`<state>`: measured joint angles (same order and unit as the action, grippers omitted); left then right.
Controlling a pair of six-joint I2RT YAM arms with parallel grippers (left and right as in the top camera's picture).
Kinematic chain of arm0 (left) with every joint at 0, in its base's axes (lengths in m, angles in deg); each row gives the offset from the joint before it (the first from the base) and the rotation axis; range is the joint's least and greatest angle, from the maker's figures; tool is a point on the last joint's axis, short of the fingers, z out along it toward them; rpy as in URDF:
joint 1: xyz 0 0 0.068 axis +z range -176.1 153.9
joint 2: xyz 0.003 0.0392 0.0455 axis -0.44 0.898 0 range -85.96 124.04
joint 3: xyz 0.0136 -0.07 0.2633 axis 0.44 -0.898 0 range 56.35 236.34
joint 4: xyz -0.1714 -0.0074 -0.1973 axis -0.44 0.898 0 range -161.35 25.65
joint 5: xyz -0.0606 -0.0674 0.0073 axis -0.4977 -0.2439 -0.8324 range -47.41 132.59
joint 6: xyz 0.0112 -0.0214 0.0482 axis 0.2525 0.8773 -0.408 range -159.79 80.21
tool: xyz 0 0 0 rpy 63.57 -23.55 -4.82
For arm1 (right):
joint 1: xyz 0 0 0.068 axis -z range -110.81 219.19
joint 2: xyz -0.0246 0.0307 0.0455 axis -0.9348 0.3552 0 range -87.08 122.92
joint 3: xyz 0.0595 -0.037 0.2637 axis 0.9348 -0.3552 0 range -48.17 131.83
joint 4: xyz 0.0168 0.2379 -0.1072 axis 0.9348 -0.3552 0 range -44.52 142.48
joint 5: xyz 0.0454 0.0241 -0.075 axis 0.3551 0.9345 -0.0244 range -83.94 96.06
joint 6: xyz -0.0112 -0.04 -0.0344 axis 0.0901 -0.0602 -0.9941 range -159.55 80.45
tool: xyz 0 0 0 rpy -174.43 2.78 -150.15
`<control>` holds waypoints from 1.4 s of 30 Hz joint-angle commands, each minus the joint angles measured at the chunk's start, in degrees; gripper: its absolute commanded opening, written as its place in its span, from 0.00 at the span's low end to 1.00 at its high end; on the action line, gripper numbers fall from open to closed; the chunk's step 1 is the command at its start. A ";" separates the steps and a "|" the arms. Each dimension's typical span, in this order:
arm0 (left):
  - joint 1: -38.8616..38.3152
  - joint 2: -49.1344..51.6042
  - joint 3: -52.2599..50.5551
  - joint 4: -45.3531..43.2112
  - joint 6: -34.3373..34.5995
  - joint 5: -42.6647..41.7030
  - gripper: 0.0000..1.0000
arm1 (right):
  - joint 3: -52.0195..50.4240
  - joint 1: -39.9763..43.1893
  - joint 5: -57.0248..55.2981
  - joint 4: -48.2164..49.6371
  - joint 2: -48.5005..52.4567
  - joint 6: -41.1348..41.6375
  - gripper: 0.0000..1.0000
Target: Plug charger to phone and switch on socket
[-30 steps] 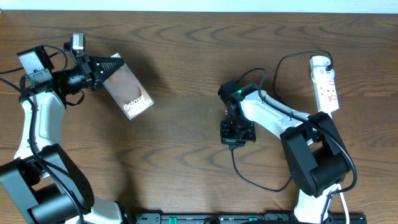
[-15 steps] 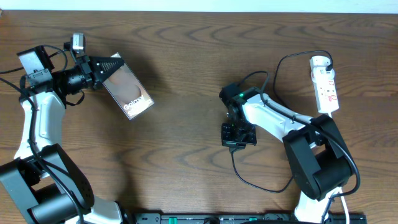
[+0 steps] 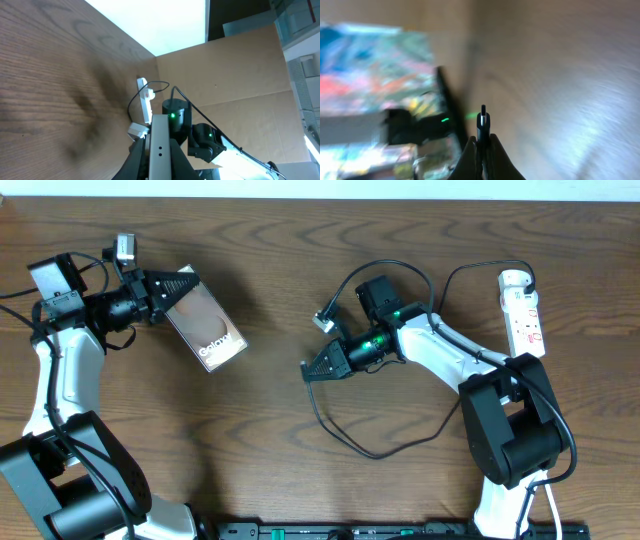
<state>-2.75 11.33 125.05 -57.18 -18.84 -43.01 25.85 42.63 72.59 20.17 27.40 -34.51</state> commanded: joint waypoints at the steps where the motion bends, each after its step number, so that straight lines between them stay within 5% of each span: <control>1: 0.02 -1.07 -0.24 0.09 0.50 -2.23 0.07 | 0.57 -1.16 15.50 2.86 0.17 -6.88 0.01; 18: -5.77 -1.07 -0.24 -1.57 -1.46 -4.39 0.08 | 0.57 -7.98 21.35 19.19 0.17 -4.61 0.01; 42: -11.32 -1.07 -0.24 -1.84 -2.08 -4.37 0.08 | 0.57 -7.98 21.24 21.62 0.17 -3.32 0.01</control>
<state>-13.92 11.33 125.05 -58.75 -20.39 -44.37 25.92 34.87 92.85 41.63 27.40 -38.45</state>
